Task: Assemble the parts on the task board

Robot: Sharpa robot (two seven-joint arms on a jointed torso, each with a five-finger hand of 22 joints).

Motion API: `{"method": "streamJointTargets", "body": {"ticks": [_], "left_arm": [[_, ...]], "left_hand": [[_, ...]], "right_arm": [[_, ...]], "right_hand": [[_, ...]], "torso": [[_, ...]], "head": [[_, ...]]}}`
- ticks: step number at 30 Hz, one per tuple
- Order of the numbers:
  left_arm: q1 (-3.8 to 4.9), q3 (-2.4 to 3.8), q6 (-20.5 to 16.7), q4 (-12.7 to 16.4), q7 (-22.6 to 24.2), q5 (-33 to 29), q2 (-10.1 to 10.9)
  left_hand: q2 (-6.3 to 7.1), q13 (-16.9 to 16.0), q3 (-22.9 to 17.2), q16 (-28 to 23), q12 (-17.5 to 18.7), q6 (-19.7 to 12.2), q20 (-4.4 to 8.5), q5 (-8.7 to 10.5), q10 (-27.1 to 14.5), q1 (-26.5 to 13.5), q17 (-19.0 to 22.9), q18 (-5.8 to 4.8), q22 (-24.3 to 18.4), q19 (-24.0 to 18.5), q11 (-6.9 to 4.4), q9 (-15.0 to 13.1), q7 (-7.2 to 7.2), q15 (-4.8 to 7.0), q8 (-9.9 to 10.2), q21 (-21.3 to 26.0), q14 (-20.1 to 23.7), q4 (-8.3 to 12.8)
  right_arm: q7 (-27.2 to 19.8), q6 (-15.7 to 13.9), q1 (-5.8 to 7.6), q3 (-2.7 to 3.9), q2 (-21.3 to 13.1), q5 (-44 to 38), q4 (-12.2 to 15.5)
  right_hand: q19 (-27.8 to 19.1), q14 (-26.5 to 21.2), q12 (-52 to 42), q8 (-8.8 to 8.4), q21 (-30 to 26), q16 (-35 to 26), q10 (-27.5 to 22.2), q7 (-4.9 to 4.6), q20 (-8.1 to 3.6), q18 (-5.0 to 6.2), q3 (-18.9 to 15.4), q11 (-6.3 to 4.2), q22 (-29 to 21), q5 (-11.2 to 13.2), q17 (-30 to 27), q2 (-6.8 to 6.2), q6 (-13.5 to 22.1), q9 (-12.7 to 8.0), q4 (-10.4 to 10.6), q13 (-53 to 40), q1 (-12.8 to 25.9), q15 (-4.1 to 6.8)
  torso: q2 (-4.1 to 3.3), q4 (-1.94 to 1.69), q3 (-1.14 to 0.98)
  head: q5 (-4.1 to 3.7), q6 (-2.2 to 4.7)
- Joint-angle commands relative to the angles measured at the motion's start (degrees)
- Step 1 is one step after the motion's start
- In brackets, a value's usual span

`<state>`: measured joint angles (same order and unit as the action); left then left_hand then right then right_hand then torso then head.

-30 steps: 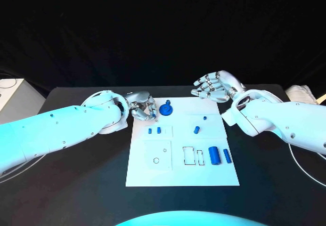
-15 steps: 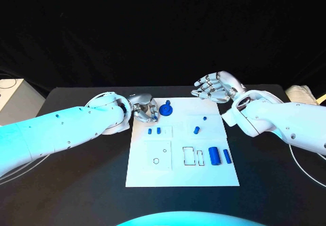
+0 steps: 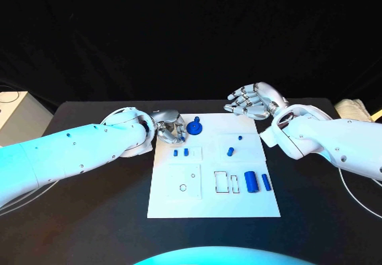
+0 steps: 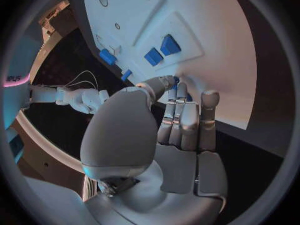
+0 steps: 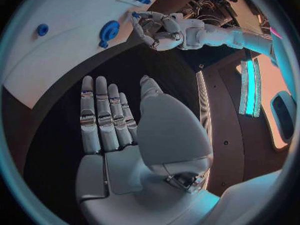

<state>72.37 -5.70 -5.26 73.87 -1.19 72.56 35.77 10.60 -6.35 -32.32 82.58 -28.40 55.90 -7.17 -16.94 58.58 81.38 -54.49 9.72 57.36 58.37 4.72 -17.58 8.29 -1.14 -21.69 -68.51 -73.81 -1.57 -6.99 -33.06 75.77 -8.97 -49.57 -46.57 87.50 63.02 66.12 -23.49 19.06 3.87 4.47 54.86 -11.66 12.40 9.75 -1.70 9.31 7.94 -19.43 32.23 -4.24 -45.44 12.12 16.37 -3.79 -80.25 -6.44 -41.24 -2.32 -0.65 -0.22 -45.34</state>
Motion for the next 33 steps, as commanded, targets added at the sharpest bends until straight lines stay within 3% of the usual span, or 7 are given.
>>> {"method": "streamJointTargets", "body": {"ticks": [1,33], "left_arm": [[-0.01,0.0,1.1,0.1,-0.1,0.1,-0.1],[-0.49,-0.24,2.1,-0.9,-0.9,0.8,-1.2]], "left_hand": [[-0.11,0.0,0.4,0.2,0.3,0.3,-0.14,0.36,0.4,-0.4,0.1,-1.08,-0.1,-0.3,0.11,-0.1,-0.05,-0.11,0.0,0.1,0.1,-0.1],[-0.01,0.1,0.6,0.1,0.7,0.3,-0.15,0.48,0.6,-0.6,0.5,-1.0,-0.4,-0.7,0.14,-0.1,-0.04,-0.14,0.2,0.4,0.4,-0.1]], "right_arm": [[-0.7,0.6,-0.04,0.01,0.0,-0.5,0.0],[-0.7,0.7,-0.04,0.01,0.0,-0.5,0.1]], "right_hand": [[-0.2,-0.2,0.2,0.02,0.1,-0.4,0.4,-1.5,0.04,0.8,0.4,-0.02,0.0,0.0,-0.1,0.03,-0.5,-0.1,0.1,0.1,-0.5,0.27],[-0.2,-0.2,0.2,0.02,0.1,-0.4,0.4,-1.5,0.04,0.8,0.4,-0.02,0.0,0.0,-0.1,0.03,-0.5,-0.1,0.1,0.1,-0.5,0.27]], "torso": [[0.0,0.0,-0.04],[0.0,0.05,-0.06]], "head": [[0.02,-0.07],[-0.07,-0.25]]}}
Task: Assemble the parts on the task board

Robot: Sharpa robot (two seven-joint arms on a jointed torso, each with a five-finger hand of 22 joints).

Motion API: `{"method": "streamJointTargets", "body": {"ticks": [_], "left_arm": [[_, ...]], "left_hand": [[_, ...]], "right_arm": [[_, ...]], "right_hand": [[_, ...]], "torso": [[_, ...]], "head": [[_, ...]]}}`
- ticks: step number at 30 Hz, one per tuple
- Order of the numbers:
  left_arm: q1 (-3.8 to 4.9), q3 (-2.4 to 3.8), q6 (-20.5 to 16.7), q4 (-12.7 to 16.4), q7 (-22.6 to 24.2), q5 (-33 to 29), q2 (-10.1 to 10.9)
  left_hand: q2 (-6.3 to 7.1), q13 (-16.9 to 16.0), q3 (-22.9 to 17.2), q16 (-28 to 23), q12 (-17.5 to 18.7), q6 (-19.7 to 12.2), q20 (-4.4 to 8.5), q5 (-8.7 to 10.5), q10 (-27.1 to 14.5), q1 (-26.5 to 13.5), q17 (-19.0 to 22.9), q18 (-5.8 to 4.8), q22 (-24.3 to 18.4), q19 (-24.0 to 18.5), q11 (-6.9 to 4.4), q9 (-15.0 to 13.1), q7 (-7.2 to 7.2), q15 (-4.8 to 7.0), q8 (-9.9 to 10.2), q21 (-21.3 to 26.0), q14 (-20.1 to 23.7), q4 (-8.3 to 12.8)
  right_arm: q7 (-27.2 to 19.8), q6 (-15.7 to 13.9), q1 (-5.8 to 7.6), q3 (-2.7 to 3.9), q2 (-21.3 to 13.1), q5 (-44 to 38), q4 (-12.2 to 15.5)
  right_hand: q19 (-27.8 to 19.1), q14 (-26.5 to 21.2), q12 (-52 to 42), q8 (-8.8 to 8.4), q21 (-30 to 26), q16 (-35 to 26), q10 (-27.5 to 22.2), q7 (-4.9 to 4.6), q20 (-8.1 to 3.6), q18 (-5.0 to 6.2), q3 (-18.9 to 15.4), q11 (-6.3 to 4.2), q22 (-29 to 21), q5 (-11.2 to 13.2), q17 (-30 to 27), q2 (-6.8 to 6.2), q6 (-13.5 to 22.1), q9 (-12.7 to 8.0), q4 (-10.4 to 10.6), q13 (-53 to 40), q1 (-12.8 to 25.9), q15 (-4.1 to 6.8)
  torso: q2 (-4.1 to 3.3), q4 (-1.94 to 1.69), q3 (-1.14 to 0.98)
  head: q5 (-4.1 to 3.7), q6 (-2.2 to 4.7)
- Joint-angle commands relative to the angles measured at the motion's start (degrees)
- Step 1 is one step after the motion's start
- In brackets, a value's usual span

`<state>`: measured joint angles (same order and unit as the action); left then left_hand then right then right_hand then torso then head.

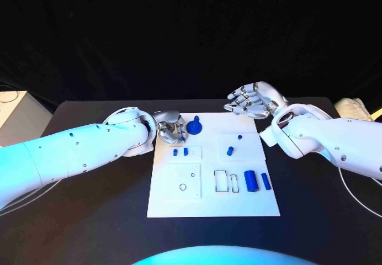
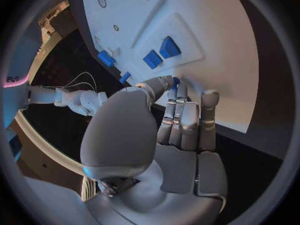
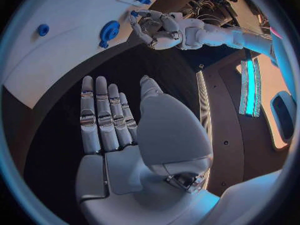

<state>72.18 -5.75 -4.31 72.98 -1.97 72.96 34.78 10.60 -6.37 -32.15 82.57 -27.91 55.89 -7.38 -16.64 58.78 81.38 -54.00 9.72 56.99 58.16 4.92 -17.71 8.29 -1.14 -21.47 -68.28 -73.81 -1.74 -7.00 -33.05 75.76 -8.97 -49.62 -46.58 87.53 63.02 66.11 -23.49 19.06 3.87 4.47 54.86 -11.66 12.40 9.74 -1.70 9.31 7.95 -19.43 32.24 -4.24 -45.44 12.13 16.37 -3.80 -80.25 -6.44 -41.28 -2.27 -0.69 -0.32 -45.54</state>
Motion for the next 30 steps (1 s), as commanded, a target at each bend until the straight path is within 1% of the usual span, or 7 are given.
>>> {"method": "streamJointTargets", "body": {"ticks": [1,4,7,12,15,22,30], "left_arm": [[-0.32,-0.22,1.4,0.0,-0.2,0.5,-0.2],[-0.34,-0.28,1.8,-0.1,-0.4,0.7,-0.2],[-0.35,-0.32,2.1,-0.1,-0.7,0.8,-0.1],[-0.36,-0.37,2.1,-0.1,-0.9,0.9,0.1],[-0.36,-0.39,1.9,0.1,-0.8,0.8,0.2],[-0.36,-0.42,1.1,0.3,-0.8,0.7,0.3],[-0.36,-0.43,0.4,0.3,-0.7,0.3,0.4]], "left_hand": [[-0.01,0.1,0.4,0.1,0.2,0.4,0.06,0.18,0.4,-0.6,0.0,-0.99,-0.1,-0.6,-0.07,0.0,-0.05,-0.14,0.0,0.3,0.4,0.0],[-0.06,0.0,0.5,0.1,0.3,0.5,0.04,0.23,0.6,-0.6,-0.1,-1.04,0.1,-0.4,-0.13,0.0,-0.12,-0.11,0.0,0.2,0.4,0.1],[-0.14,0.0,0.5,0.1,0.4,0.6,0.05,0.23,0.7,-0.5,-0.2,-1.05,0.2,-0.3,-0.18,-0.1,-0.15,-0.07,0.0,0.1,0.3,0.2],[-0.11,0.0,0.5,0.2,0.5,0.6,0.05,0.23,0.7,-0.4,-0.3,-1.04,0.1,-0.4,-0.18,-0.1,-0.14,-0.05,0.1,0.2,0.3,0.3],[-0.02,0.1,0.5,0.2,0.8,0.4,0.08,0.23,0.6,-0.3,-0.2,-1.05,0.2,-0.3,-0.07,0.0,-0.02,-0.1,0.4,0.1,0.3,0.4],[0.12,0.2,0.5,0.2,2.0,-0.5,-0.06,0.2,0.2,-0.4,0.1,-1.07,0.1,-0.4,0.4,0.2,0.48,-0.47,1.5,0.2,0.6,0.7],[0.45,0.3,0.3,0.2,3.6,-2.9,-0.48,0.18,-0.1,-0.5,0.8,-1.04,0.0,-0.5,0.94,0.9,1.08,-0.98,4.0,0.3,1.0,0.9]], "right_arm": [[-0.7,0.7,-0.03,0.01,0.0,-0.4,0.1],[-0.7,0.7,-0.03,0.01,0.0,-0.4,0.1],[-0.7,0.7,-0.03,0.01,0.0,-0.4,0.1],[-0.7,0.7,-0.03,0.01,0.0,-0.4,0.1],[-0.6,0.7,-0.03,0.01,-0.1,-0.4,0.1],[-0.6,0.6,-0.03,0.01,0.0,-0.4,0.1],[-0.5,0.6,-0.03,0.01,-0.1,-0.4,0.1]], "right_hand": [[-0.2,-0.2,0.2,0.02,0.1,-0.4,0.4,-1.5,0.04,0.81,0.4,-0.02,-0.1,0.0,-0.1,0.03,-0.5,-0.1,0.1,0.1,-0.5,0.27],[-0.2,-0.2,0.2,0.02,0.1,-0.4,0.4,-1.5,0.04,0.81,0.4,-0.02,-0.1,0.0,-0.1,0.03,-0.5,-0.1,0.1,0.1,-0.5,0.27],[-0.2,-0.2,0.2,0.02,0.1,-0.4,0.4,-1.5,0.04,0.81,0.4,-0.02,-0.1,0.0,-0.1,0.03,-0.5,-0.1,0.1,0.1,-0.5,0.27],[-0.2,-0.2,0.2,0.02,0.1,-0.4,0.4,-1.5,0.04,0.81,0.4,-0.02,-0.1,0.0,-0.1,0.03,-0.5,-0.1,0.1,0.1,-0.5,0.27],[-0.2,-0.2,0.2,0.02,0.1,-0.4,0.4,-1.5,0.04,0.81,0.4,-0.02,-0.1,0.0,-0.1,0.03,-0.5,-0.1,0.1,0.1,-0.5,0.27],[-0.3,-0.2,0.3,-0.08,0.1,-0.4,0.4,-1.5,0.04,0.81,0.5,-0.01,-0.3,0.0,-0.3,-0.02,-0.6,-0.1,0.1,0.1,-0.5,0.26],[-0.3,-0.2,0.4,-0.11,0.1,-0.4,0.4,-1.51,0.05,0.8,0.6,0.0,-0.3,0.0,-0.4,-0.04,-0.6,-0.1,0.1,0.1,-0.5,0.25]], "torso": [[0.04,-0.02,-0.05],[0.07,-0.04,-0.06],[0.05,-0.06,0.0],[0.05,-0.08,-0.02],[0.02,-0.05,0.02],[0.02,0.0,0.03],[0.03,-0.03,0.0]], "head": [[0.03,-0.06],[0.02,-0.03],[0.02,-0.02],[-0.03,-0.03],[0.01,-0.03],[0.06,-0.03],[0.02,-0.02]]}}
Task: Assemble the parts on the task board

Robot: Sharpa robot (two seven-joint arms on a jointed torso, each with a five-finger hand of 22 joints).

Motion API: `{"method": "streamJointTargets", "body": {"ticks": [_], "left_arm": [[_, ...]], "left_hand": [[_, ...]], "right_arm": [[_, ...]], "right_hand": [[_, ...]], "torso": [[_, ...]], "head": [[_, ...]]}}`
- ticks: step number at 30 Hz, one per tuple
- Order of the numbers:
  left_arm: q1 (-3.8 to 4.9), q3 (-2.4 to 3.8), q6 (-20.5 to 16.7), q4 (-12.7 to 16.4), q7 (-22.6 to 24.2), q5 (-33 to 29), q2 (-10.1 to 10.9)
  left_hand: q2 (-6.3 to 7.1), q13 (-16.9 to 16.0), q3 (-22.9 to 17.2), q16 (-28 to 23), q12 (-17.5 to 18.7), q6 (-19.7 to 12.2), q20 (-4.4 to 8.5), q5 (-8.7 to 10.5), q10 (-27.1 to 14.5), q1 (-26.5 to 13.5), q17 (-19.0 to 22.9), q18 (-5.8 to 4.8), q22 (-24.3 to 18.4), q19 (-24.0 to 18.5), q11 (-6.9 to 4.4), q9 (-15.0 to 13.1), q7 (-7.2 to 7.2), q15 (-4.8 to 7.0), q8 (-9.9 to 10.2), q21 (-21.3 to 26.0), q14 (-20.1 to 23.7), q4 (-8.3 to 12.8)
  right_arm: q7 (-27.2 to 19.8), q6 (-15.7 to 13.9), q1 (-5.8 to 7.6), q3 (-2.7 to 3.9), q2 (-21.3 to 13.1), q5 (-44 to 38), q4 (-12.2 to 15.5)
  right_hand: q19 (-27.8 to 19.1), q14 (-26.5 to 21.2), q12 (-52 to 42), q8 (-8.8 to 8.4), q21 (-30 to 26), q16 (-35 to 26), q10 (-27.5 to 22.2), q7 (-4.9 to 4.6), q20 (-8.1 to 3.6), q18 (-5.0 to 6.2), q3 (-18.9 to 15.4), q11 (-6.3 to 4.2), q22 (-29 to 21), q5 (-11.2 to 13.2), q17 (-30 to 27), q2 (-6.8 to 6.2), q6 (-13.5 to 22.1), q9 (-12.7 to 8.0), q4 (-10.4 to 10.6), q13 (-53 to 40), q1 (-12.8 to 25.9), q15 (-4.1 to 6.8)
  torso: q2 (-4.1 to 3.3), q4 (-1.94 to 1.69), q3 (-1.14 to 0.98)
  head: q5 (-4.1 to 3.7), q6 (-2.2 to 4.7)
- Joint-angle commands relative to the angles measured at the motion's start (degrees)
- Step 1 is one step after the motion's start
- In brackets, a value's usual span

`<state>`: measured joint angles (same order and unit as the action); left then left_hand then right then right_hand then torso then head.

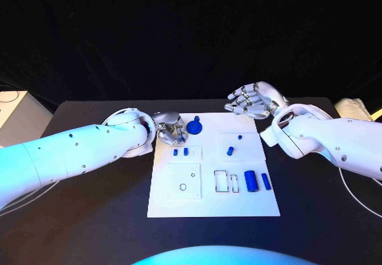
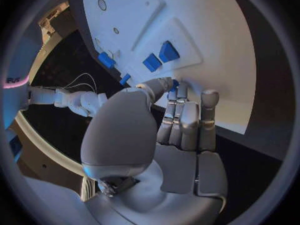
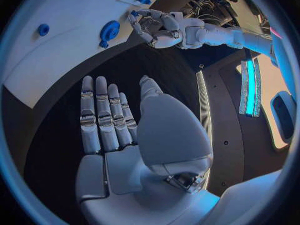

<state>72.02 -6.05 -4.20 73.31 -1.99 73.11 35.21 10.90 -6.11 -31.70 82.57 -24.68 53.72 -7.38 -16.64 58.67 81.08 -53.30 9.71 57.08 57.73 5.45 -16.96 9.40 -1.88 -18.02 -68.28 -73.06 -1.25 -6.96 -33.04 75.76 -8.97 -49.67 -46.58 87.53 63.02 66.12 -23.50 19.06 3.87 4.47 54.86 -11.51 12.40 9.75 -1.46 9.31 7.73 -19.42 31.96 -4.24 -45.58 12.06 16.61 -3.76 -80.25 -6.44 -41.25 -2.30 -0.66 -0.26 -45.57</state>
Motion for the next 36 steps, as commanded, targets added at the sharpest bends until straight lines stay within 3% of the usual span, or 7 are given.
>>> {"method": "streamJointTargets", "body": {"ticks": [1,24,25,26,27,32,36], "left_arm": [[-0.2,-0.13,0.1,0.0,-0.7,0.1,0.0],[-0.21,-0.1,-0.9,0.1,-1.3,-0.6,1.0],[-0.21,-0.08,-1.0,0.1,-1.3,-0.6,1.1],[-0.21,-0.04,-1.0,0.1,-1.3,-0.6,1.3],[-0.21,0.02,-1.1,0.1,-1.3,-0.7,1.5],[-0.22,0.69,-1.9,-0.1,-0.6,-3.8,3.3],[-0.21,1.48,-4.0,-0.2,1.8,-14.2,5.3]], "left_hand": [[0.23,0.1,-0.2,0.2,0.6,-1.1,-0.53,0.18,0.0,-0.3,0.4,-1.0,-0.1,-0.1,0.47,0.3,0.03,-0.27,0.9,0.4,0.3,0.4],[2.18,-0.2,0.3,-0.4,2.5,-6.1,-1.07,0.18,-1.5,-1.9,3.8,-0.59,-2.0,-1.7,1.04,2.0,0.25,-0.8,4.9,2.0,2.2,-0.2],[2.25,-0.2,0.4,-0.6,2.6,-6.3,-1.12,0.17,-1.8,-1.9,4.3,-0.5,-2.5,-2.2,1.13,2.0,0.14,-0.87,5.0,2.4,2.5,-0.2],[2.3,-0.2,0.4,-0.7,2.8,-6.5,-1.19,0.16,-2.2,-1.9,4.9,-0.42,-2.9,-2.6,1.26,2.1,0.07,-0.97,5.1,2.7,2.9,-0.2],[2.32,-0.2,0.4,-0.8,2.9,-6.5,-1.23,0.15,-2.4,-1.9,5.1,-0.4,-3.0,-2.7,1.33,2.1,0.01,-1.03,5.1,2.8,3.1,-0.2],[2.15,0.0,0.2,-2.1,3.7,-6.4,-1.76,0.06,-4.7,-1.5,10.1,0.29,-6.0,-5.8,2.13,2.2,0.1,-1.69,5.2,5.3,6.3,0.0],[0.75,-0.1,-1.9,-5.3,3.1,-4.6,-1.91,-0.02,-5.2,0.5,18.8,0.89,-7.9,-8.8,2.4,1.9,1.49,-1.82,4.4,6.9,12.1,1.2]], "right_arm": [[-0.5,0.6,-0.03,0.01,0.0,-0.4,0.1],[1.1,2.5,-0.03,0.01,-0.4,-1.8,0.1],[1.3,3.0,-0.03,0.01,-0.5,-2.4,0.1],[1.7,3.7,-0.03,0.01,-0.7,-3.6,0.1],[2.0,4.1,-0.03,0.01,-0.8,-4.6,0.0],[4.0,8.3,-0.03,0.01,-1.7,-11.8,-1.2],[5.6,11.6,-0.03,0.01,-2.5,-18.2,-2.2]], "right_hand": [[-0.3,-0.2,0.4,-0.11,0.1,-0.4,0.4,-1.66,0.05,0.8,0.3,0.0,-0.1,0.0,-0.1,-0.04,-0.4,-0.1,-0.1,0.1,-0.5,0.25],[-0.3,-0.2,1.8,-0.49,0.2,-0.3,-1.4,-1.98,0.2,0.8,0.7,0.43,-0.7,0.0,-0.8,-0.53,-0.4,-0.3,-0.4,0.2,-1.0,0.03],[0.7,1.2,2.2,-0.56,0.8,0.5,-1.7,-1.87,-0.12,0.85,1.4,0.31,-0.6,0.3,-0.8,-0.6,-0.5,-0.3,-0.8,0.2,-2.3,0.33],[3.9,4.7,2.7,-0.62,2.6,2.3,-1.3,-1.32,-1.6,0.78,3.7,-0.46,-0.2,4.9,-0.3,-0.75,-1.0,-0.4,-2.0,0.1,-5.7,1.43],[4.8,5.7,2.8,-0.66,3.0,2.8,-1.2,-1.09,-1.83,0.87,4.3,-0.62,0.0,5.3,-0.1,-0.87,-1.2,-0.4,-2.3,0.1,-6.6,1.88],[15.4,17.9,5.5,-1.29,12.0,10.5,5.2,1.04,-7.22,0.46,11.7,-3.17,4.7,5.8,4.3,-4.09,-6.3,-1.0,-4.5,0.2,-11.5,6.15],[17.4,20.5,9.1,-2.47,17.8,18.4,9.7,1.91,-8.65,0.13,17.4,-4.5,8.9,6.5,9.8,-6.71,-9.3,-1.6,-3.9,0.1,-10.5,7.06]], "torso": [[0.0,0.0,-0.01],[-0.02,0.01,0.01],[-0.02,0.01,0.01],[-0.03,0.01,0.04],[-0.03,0.0,0.04],[0.02,0.03,0.02],[0.02,0.08,0.02]], "head": [[-0.04,0.01],[-0.15,0.09],[-0.15,0.09],[-0.22,0.13],[-0.24,0.14],[-0.62,0.32],[-1.38,0.69]]}}
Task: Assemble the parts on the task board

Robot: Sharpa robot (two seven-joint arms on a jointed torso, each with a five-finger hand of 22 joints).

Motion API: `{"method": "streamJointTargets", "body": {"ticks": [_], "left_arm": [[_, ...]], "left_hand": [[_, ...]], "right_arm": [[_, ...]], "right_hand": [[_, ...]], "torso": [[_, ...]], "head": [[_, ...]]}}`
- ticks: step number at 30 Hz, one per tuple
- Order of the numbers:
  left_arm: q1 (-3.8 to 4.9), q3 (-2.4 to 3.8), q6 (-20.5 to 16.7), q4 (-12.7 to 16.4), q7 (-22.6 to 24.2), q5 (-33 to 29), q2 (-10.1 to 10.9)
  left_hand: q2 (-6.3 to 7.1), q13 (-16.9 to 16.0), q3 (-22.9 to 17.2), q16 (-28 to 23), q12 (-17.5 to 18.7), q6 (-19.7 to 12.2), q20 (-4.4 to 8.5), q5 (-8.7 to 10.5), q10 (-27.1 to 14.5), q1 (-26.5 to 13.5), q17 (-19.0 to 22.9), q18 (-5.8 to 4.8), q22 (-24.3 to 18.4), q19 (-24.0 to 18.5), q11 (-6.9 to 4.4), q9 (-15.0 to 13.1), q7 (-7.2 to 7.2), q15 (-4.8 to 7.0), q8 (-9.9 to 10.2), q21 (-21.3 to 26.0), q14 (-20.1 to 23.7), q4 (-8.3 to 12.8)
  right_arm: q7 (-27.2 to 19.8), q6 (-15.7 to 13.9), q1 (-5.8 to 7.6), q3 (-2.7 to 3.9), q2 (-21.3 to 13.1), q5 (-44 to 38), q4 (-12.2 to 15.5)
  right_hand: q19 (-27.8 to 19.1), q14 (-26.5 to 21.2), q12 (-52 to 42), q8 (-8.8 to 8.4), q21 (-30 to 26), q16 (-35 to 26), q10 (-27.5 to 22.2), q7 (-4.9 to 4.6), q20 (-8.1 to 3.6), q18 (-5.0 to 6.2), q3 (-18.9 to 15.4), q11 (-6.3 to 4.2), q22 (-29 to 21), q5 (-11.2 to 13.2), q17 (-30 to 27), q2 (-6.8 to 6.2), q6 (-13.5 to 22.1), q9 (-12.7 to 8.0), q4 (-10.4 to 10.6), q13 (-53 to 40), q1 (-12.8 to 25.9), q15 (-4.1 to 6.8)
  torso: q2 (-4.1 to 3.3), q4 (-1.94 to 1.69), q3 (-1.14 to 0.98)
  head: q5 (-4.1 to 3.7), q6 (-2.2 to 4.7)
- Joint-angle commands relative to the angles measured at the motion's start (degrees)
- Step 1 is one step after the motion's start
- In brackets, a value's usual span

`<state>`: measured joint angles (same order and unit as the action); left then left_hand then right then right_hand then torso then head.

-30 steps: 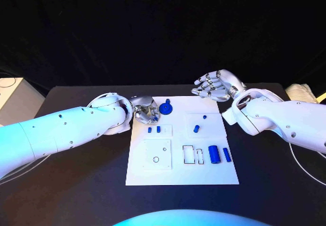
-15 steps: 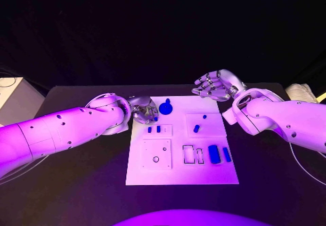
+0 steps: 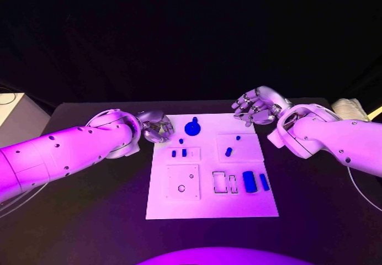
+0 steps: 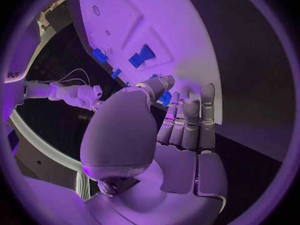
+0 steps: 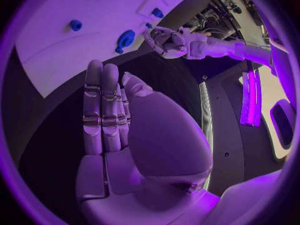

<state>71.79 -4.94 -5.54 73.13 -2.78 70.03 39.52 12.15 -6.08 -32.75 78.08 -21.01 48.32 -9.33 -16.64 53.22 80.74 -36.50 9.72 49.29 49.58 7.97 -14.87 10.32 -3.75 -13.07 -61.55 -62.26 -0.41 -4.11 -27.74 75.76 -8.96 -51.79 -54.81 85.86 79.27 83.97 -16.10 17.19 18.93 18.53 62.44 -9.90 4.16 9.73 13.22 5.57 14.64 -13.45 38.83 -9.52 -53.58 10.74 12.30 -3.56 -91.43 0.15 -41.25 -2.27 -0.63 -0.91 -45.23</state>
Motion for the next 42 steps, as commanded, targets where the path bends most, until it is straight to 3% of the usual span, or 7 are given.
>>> {"method": "streamJointTargets", "body": {"ticks": [1,3,5,13,20,30,42], "left_arm": [[0.02,0.59,-3.3,0.0,3.8,-15.1,1.6],[0.02,0.91,-3.9,0.3,6.3,-22.7,2.9],[0.01,1.19,-3.5,1.0,9.5,-30.5,4.4],[-0.2,1.6,0.6,4.7,17.6,-55.7,9.5],[-0.94,1.66,2.1,9.0,20.9,-67.2,12.7],[-1.21,1.66,2.2,11.1,22.3,-68.5,14.0],[-1.24,1.66,2.1,11.9,21.9,-67.8,14.3]], "left_hand": [[-0.65,-0.3,-1.1,-1.5,-1.1,1.3,0.1,-0.02,0.6,1.1,3.9,0.89,0.0,-0.9,-0.09,-0.2,0.81,0.1,-0.8,0.0,2.4,0.7],[-0.63,-0.4,-1.3,-3.5,-1.7,1.7,0.07,0.06,0.3,0.7,7.5,0.86,0.0,-1.7,0.04,-0.2,1.05,-0.01,-1.0,0.3,4.9,0.8],[-0.78,-1.0,-1.1,-5.9,-3.3,1.6,-0.03,0.15,0.8,0.2,9.0,0.84,-0.5,-3.4,0.02,0.0,1.25,-0.07,-0.9,1.5,6.9,0.9],[-1.19,-2.2,1.8,-8.2,-6.7,1.9,-0.21,0.2,0.3,-1.8,10.7,0.85,-2.4,-4.4,-0.35,0.0,0.94,-0.01,-1.3,4.5,8.0,0.0],[-1.52,-2.2,2.6,-10.0,-7.1,1.6,-0.31,0.07,-1.5,-2.1,11.9,0.83,-4.1,-4.1,-0.01,0.0,1.08,-0.24,-1.4,6.8,8.6,-0.3],[-1.52,-2.2,2.8,-10.2,-7.2,1.7,-0.34,0.08,-1.8,-2.2,12.0,0.83,-4.3,-3.9,0.01,0.0,1.07,-0.26,-1.5,7.1,8.6,-0.4],[-1.59,-2.2,2.9,-10.3,-7.3,1.7,-0.34,0.08,-1.9,-2.1,12.1,0.85,-4.5,-3.8,0.0,0.0,1.07,-0.25,-1.6,7.3,8.6,-0.3]], "right_arm": [[3.3,7.3,-0.03,0.0,-0.7,-11.9,-0.7],[4.3,8.9,-0.03,0.0,-1.1,-15.5,-0.9],[5.5,10.8,-0.03,0.0,-1.6,-19.5,-0.9],[9.9,13.2,-1.24,-0.07,-2.4,-30.6,-0.5],[12.5,11.1,-2.88,-0.08,-1.6,-34.6,-0.1],[13.7,10.4,-3.71,-0.09,0.2,-36.1,0.3],[15.1,11.0,-4.25,-0.11,2.1,-37.0,-0.3]], "right_hand": [[1.4,2.5,2.6,-0.86,4.2,7.2,3.1,0.6,-0.6,0.1,4.4,-0.9,3.1,0.8,4.7,-1.87,-1.9,-0.3,0.6,-0.1,1.0,0.54],[1.9,2.3,4.9,-1.52,9.8,20.3,5.2,0.77,-0.8,-0.42,8.7,-1.42,8.2,1.9,12.8,-3.55,-2.9,-0.4,0.9,-0.2,2.5,0.74],[3.0,2.9,6.8,-2.08,22.3,32.2,6.3,1.13,-0.79,-2.06,11.7,-1.37,21.3,3.2,20.6,-5.19,-3.2,-0.2,0.5,-0.4,4.1,0.78],[5.4,4.0,10.1,-2.61,46.5,51.5,5.5,1.42,-0.31,-5.4,15.1,-0.94,47.5,4.7,33.3,-6.92,-3.0,0.6,-1.1,-0.5,8.4,0.21],[4.2,3.3,11.6,-2.83,47.8,52.7,3.6,1.16,0.34,-5.33,14.2,-0.37,48.9,5.2,33.1,-6.87,-2.8,1.1,-2.1,-0.5,9.8,-0.3],[4.0,3.2,11.4,-2.79,48.8,53.6,3.9,1.34,0.58,-5.31,14.7,-0.45,50.1,5.1,33.4,-6.38,-3.1,1.3,-2.5,-0.6,9.6,-0.31],[3.6,3.1,10.9,-2.26,50.4,54.9,5.6,1.89,0.94,-5.11,18.4,-0.98,52.0,5.7,33.4,-4.97,-4.8,2.0,-3.6,-0.8,9.3,0.15]], "torso": [[0.02,0.04,-0.01],[0.03,0.02,0.02],[-0.07,0.07,0.03],[-0.2,0.05,0.26],[-0.1,-0.13,0.3],[-0.22,0.07,0.22],[-0.35,-0.13,0.18]], "head": [[-1.26,0.52],[-1.79,0.73],[-2.53,1.37],[-3.4,1.8],[-3.74,1.75],[-3.42,1.81],[-3.46,1.63]]}}
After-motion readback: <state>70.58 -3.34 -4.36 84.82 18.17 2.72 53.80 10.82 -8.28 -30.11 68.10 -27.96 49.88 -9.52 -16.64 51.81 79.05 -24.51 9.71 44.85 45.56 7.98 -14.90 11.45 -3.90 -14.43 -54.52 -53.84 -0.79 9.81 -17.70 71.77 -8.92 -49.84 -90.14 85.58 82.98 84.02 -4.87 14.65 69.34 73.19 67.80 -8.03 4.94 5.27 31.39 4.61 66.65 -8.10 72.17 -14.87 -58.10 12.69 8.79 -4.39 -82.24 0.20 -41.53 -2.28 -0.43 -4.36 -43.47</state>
